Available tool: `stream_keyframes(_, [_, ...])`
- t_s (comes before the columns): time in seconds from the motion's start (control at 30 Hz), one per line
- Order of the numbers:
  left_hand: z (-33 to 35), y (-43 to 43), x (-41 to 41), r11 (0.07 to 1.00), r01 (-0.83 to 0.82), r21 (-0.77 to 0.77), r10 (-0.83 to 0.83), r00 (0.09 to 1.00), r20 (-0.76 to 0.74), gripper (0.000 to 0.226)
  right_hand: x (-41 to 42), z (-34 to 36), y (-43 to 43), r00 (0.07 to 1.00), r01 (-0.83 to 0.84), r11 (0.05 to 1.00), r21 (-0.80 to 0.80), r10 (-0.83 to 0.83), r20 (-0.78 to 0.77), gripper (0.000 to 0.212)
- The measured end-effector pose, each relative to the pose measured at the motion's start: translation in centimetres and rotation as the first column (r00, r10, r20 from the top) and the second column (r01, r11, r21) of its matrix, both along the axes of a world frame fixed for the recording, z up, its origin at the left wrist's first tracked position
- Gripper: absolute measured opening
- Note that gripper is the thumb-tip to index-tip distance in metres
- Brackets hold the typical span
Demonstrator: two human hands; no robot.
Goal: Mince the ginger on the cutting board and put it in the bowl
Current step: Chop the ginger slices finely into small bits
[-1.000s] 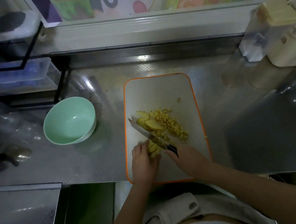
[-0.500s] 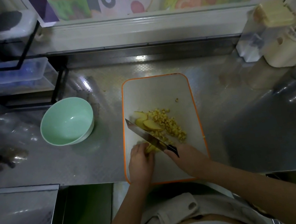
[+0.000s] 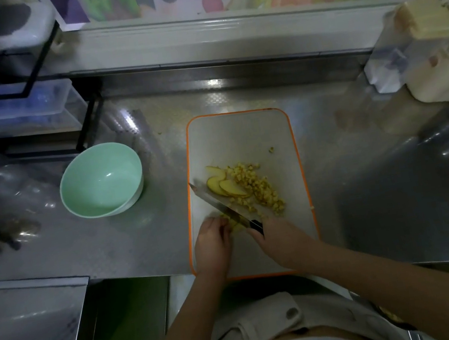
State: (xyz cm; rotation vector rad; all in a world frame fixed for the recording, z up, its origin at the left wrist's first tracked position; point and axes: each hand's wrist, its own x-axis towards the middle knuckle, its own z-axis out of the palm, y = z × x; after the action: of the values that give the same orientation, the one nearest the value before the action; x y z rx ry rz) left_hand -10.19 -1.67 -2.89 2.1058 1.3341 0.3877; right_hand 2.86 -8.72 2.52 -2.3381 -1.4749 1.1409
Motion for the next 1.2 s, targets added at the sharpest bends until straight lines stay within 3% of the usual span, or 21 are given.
stream_keyframes(0.33, [-0.5,0.1,-0.3,0.999,0.024,0.027,-0.023,1.0,-0.012,0.009,0.7,-2.6,-0.5,0.998,0.052,0.998,0.044,-0.05,-0.046,0.029])
stream_keyframes(0.53, [-0.6,-0.1,-0.3,0.999,0.004,0.044,-0.004,1.0,0.001,0.007,2.4,-2.8,0.0,0.996,0.063,0.998,0.03,-0.06,-0.069,0.037])
stream_keyframes(0.8, [-0.9,-0.2,-0.2,0.999,0.008,0.046,-0.01,0.999,0.033,0.007,3.0,-1.4,-0.4,0.996,0.094,0.984,0.154,-0.091,-0.027,0.038])
stream_keyframes(1.0, [-0.5,-0.5,-0.6,1.0,-0.016,-0.002,0.016,0.998,0.058,0.028,2.4,-0.4,-0.6,0.996,0.084,0.972,0.218,-0.077,-0.043,0.027])
stream_keyframes(1.2, [-0.8,-0.1,-1.2,1.0,0.01,0.008,-0.011,0.998,0.065,0.012,1.4,-0.8,-0.9,0.997,0.082,0.976,0.203,-0.078,-0.029,0.024])
